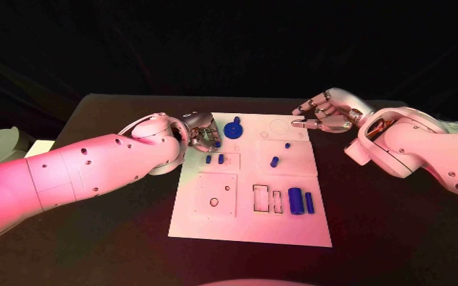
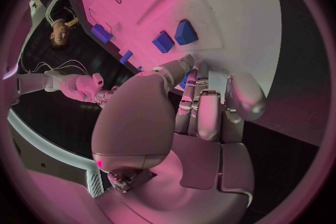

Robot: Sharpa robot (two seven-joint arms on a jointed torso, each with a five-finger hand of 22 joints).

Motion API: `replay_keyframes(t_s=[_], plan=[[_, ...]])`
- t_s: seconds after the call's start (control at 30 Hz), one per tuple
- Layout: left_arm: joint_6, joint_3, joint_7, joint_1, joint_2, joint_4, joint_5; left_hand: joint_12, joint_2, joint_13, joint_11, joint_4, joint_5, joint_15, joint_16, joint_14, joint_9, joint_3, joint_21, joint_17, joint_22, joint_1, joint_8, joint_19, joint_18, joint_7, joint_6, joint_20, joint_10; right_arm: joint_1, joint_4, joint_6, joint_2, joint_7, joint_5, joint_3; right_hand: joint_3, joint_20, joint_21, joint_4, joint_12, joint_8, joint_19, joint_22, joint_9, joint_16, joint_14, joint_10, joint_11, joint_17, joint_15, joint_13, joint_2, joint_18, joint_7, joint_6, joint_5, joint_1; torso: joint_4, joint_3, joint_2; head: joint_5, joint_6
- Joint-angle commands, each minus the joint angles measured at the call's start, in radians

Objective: Assemble the parts on the task board

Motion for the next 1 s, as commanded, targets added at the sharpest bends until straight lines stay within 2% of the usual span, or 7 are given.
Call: replay_keyframes(t_s=[0.03,0.2,0.37,0.47,0.63,0.83,1.0], plan=[[0.011,0.000,-0.003,0.000,-0.003,0.003,0.002,-0.007,-0.004,-0.002,0.003,0.000,-0.001,0.006,0.004,0.040,-0.003,-0.005,-0.004,-0.003,-0.002,-0.012,-0.007,0.000,-0.017,0.003,-0.012,0.010,-0.010,-0.001,0.000,0.011,0.000,0.004,-0.006,0.000,-0.006,0.009,-0.006,0.003,-0.004,0.004,0.080,0.218,0.001,-0.005,0.093,0.004,0.003,0.216,0.003,0.148,0.006,0.005,0.001,0.001,-0.004,-0.002,-0.0003,-0.0006,0.000,-0.002,-0.001],[-0.012,0.000,0.000,0.000,-0.014,0.008,0.003,-0.029,-0.024,-0.009,0.013,-0.005,-0.002,0.015,0.002,0.038,-0.011,-0.010,-0.010,-0.012,-0.006,-0.017,-0.010,-0.001,-0.016,0.009,-0.074,0.015,-0.048,-0.001,-0.003,0.009,-0.002,0.002,-0.006,0.000,-0.012,0.008,-0.015,0.001,-0.131,0.002,0.072,0.206,0.001,-0.012,0.090,-0.058,0.002,0.205,0.003,0.079,0.008,0.008,0.001,-0.004,-0.007,0.003,0.0004,-0.0005,0.000,-0.003,-0.001],[-0.060,0.001,0.013,0.000,-0.025,0.010,0.019,-0.031,-0.032,-0.015,0.022,-0.010,-0.001,0.021,0.000,0.035,-0.008,-0.034,-0.023,-0.026,-0.017,-0.010,-0.008,-0.002,-0.014,0.015,-0.155,0.023,-0.116,-0.001,-0.006,0.009,-0.003,-0.002,-0.029,0.000,-0.022,0.005,-0.015,0.004,-0.513,0.003,0.072,0.206,0.001,-0.018,0.088,-0.215,-0.002,0.197,-0.001,-0.166,0.018,0.008,-0.001,-0.014,-0.007,0.022,-0.0004,-0.0009,0.000,-0.004,0.000],[-0.084,0.002,0.026,0.000,-0.037,0.011,0.036,-0.029,-0.028,-0.014,0.025,-0.011,-0.001,0.024,-0.002,0.033,-0.006,-0.039,-0.024,-0.032,-0.017,-0.006,-0.005,-0.002,-0.014,0.018,-0.155,0.025,-0.125,-0.001,-0.008,0.015,-0.003,-0.009,-0.045,0.000,-0.026,0.002,-0.017,0.011,-0.763,0.004,0.071,0.204,0.004,-0.020,0.088,-0.285,-0.004,0.194,-0.002,-0.357,0.023,0.009,-0.002,-0.010,-0.008,0.036,-0.0011,-0.0008,0.000,-0.003,0.001],[-0.118,0.007,0.060,0.001,-0.067,0.012,0.120,-0.016,-0.014,-0.011,0.030,-0.008,-0.001,0.029,-0.005,0.030,0.000,-0.039,-0.023,-0.042,-0.014,-0.001,0.010,-0.003,-0.015,0.025,-0.116,0.030,-0.121,-0.001,-0.017,0.027,-0.005,-0.027,-0.095,0.000,-0.014,0.000,-0.022,0.012,-0.887,0.008,0.067,0.197,0.008,-0.026,0.086,-0.301,-0.005,0.186,-0.005,-0.481,0.029,0.011,-0.005,0.013,-0.010,0.075,-0.0012,-0.0002,-0.001,-0.004,0.005],[-0.214,0.010,0.232,0.005,-0.114,0.010,0.532,0.038,0.022,0.001,0.015,-0.010,-0.001,0.017,-0.087,-0.017,0.010,0.008,-0.151,-0.180,-0.131,0.022,0.050,-0.056,0.013,0.014,-0.027,0.026,-0.050,-0.001,-0.018,0.043,-0.008,-0.067,-0.263,0.000,0.040,0.002,-0.033,-0.009,-1.090,0.007,0.059,0.182,0.011,-0.037,0.083,-0.349,0.001,0.171,-0.001,-0.686,0.024,0.014,-0.007,0.045,-0.012,0.167,-0.0014,0.0013,0.000,-0.008,0.013],[-0.202,0.000,0.456,0.005,-0.151,0.038,1.142,0.099,0.042,0.022,-0.003,0.007,-0.002,0.005,-0.194,-0.091,0.010,-0.009,-0.322,-0.338,-0.279,-0.006,0.069,-0.139,0.044,-0.001,-0.003,0.018,-0.014,-0.007,0.006,0.063,-0.008,-0.111,-0.466,0.000,0.113,0.009,-0.048,-0.017,-1.207,0.005,0.048,0.163,0.013,-0.046,0.080,-0.328,0.006,0.159,0.008,-0.852,-0.003,0.019,-0.016,0.079,-0.058,0.204,-0.0034,-0.0002,0.001,-0.031,0.023]])
